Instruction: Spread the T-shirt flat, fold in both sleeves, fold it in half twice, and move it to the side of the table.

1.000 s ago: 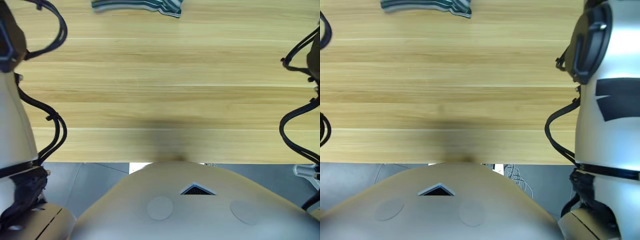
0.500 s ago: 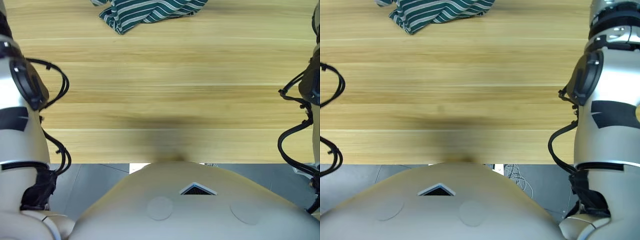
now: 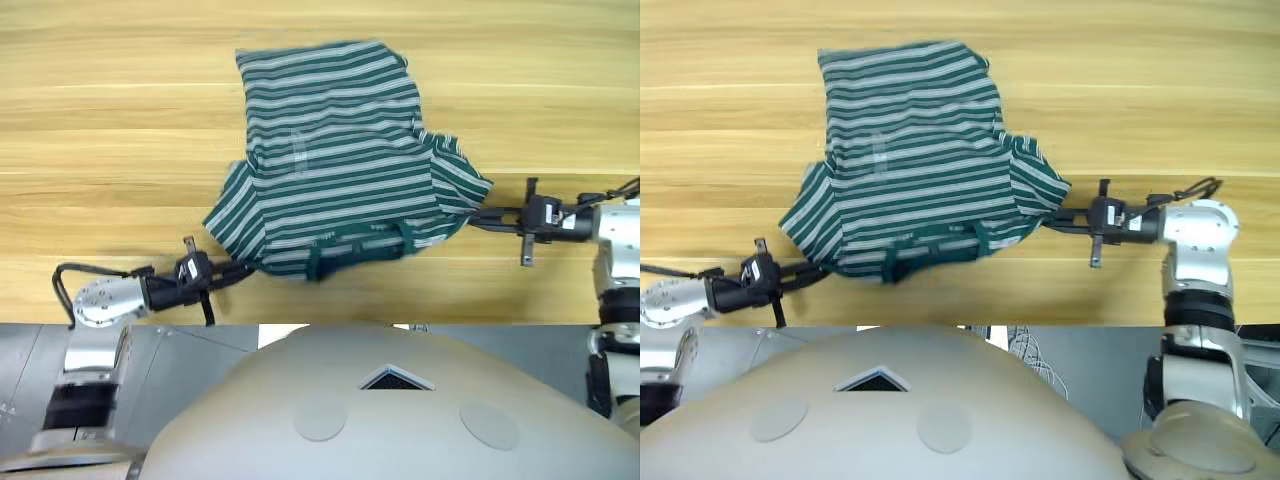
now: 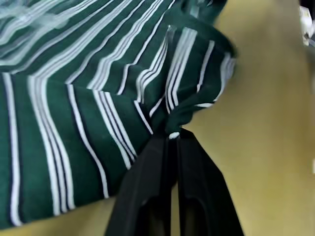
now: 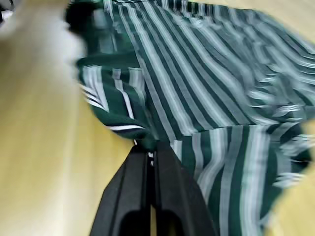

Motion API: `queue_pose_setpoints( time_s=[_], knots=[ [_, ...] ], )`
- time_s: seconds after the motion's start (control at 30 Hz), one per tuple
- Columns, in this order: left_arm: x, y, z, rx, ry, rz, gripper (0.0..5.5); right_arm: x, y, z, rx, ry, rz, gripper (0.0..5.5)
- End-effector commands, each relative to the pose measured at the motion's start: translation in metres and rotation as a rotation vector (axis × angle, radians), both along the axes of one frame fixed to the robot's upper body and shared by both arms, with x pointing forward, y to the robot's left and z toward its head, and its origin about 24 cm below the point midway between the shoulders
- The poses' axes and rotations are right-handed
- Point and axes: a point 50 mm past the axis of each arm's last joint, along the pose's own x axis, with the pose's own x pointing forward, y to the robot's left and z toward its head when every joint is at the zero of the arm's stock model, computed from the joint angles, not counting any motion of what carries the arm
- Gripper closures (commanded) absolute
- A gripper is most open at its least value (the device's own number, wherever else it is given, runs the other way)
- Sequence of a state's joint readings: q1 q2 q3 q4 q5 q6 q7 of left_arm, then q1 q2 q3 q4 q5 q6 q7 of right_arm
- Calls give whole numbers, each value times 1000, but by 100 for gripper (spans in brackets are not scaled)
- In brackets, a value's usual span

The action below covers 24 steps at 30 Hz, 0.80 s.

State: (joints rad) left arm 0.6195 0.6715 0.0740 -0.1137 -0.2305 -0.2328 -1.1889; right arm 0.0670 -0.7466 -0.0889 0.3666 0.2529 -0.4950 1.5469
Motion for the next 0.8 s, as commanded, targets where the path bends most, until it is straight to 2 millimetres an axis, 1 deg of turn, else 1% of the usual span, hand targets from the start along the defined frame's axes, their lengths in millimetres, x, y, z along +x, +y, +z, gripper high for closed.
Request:
queue_pose_setpoints(
  time_s=[0.03, 0.07, 0.1, 0.13, 0.2, 0.23, 0.3, 0.33, 0.4, 0.43, 0.47, 0.5, 0.53, 0.57, 0.67, 0.77, 0.8],
  knots=[
    [-7, 11, -4, 168, 11, -42, 550, -11, 2, 3, -55, 8, 33, 547],
    [-9, 13, -8, 213, 22, -49, 550, -14, 3, 1, -71, 25, 43, 547],
    [-11, 16, -11, 247, 28, -53, 550, -18, 3, 0, -89, 40, 50, 519],
    [-11, 18, -12, 267, 26, -51, 525, -20, 1, 0, -102, 47, 50, 500],
    [-12, 22, -11, 289, 26, -46, 499, -25, -5, 3, -109, 67, 48, 469],
    [-13, 23, -10, 292, 26, -48, 477, -26, -8, 6, -106, 70, 46, 445],
    [-16, 20, -6, 289, 27, -62, 449, -28, -12, 13, -83, 70, 48, 413],
    [-16, 20, -5, 290, 27, -67, 430, -27, -13, 18, -69, 62, 48, 391],
    [-17, 25, -2, 317, 28, -65, 403, -22, -16, 35, -13, 28, 57, 356],
    [-18, 27, -1, 328, 28, -62, 386, -18, -18, 41, -1, 8, 58, 334],
    [-17, 30, 3, 339, 19, -63, 374, -9, -18, 47, 13, -19, 57, 320],
    [-16, 32, 8, 344, -2, -56, 359, 3, -14, 53, 43, -54, 54, 301],
    [-12, 34, 14, 345, -31, -42, 344, 18, -8, 55, 60, -92, 42, 298],
    [-8, 37, 24, 323, -69, -19, 323, 35, 3, 55, 68, -138, 30, 298],
    [0, 48, 48, 279, -154, 48, 323, 70, 38, 49, 91, -205, 26, 298],
    [1, 64, 56, 244, -188, 164, 323, 94, 74, 35, 109, -168, 63, 298],
    [3, 68, 57, 219, -206, 216, 323, 98, 85, 29, 104, -140, 82, 298]
  ],
)
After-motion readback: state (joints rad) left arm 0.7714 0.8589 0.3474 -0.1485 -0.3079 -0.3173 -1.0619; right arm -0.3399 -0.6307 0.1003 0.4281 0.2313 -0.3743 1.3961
